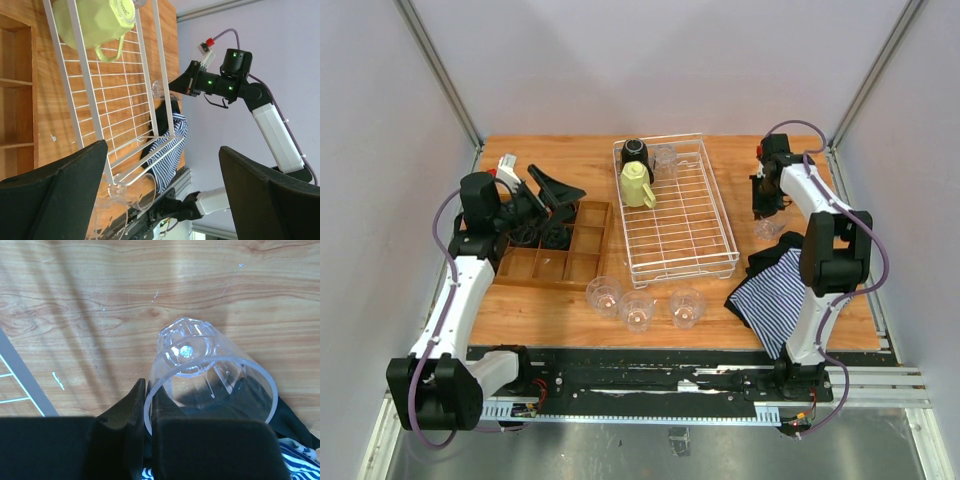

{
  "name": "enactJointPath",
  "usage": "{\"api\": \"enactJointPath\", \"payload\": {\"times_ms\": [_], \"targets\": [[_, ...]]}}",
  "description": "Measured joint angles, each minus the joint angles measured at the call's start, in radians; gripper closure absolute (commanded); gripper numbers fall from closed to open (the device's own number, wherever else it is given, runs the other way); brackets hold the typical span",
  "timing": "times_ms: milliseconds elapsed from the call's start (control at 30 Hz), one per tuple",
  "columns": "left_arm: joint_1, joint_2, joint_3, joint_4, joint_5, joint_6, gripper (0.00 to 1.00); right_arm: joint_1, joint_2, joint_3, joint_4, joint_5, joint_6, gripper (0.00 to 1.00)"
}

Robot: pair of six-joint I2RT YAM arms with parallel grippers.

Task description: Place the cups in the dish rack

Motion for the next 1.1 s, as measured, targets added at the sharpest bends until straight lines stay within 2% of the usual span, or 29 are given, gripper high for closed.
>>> {"api": "enactJointPath", "payload": {"times_ms": [167,367,467,600,733,867,1100], "targets": [[-0.009,0.000,0.019,0.005,0.001,-0.010,0.02,0.000,-0.040,0.007,-0.031,0.012,-0.012,0.99],[-0.086,0.020,0.030,0.046,-0.005,-0.047,0.02,0.000,-0.179,0.127,-0.079,-0.029,-0.016,0.99],[-0.143,0.050,0.051,0.064,-0.022,-0.066,0.02,0.007,-0.269,0.172,-0.070,-0.113,0.009,0.99],[-0.200,0.085,0.071,0.112,-0.046,-0.113,0.02,0.015,-0.389,0.157,0.000,-0.314,0.098,0.99],[-0.224,0.107,0.059,0.224,-0.062,-0.224,0.02,0.035,-0.526,-0.069,0.261,-0.555,0.315,0.99],[-0.259,0.151,0.064,0.282,-0.073,-0.303,0.01,0.068,-0.567,-0.273,0.531,-0.729,0.564,0.99],[-0.326,0.229,0.077,0.305,-0.087,-0.419,0.00,0.140,-0.577,-0.478,0.934,-0.833,0.912,0.99]]}}
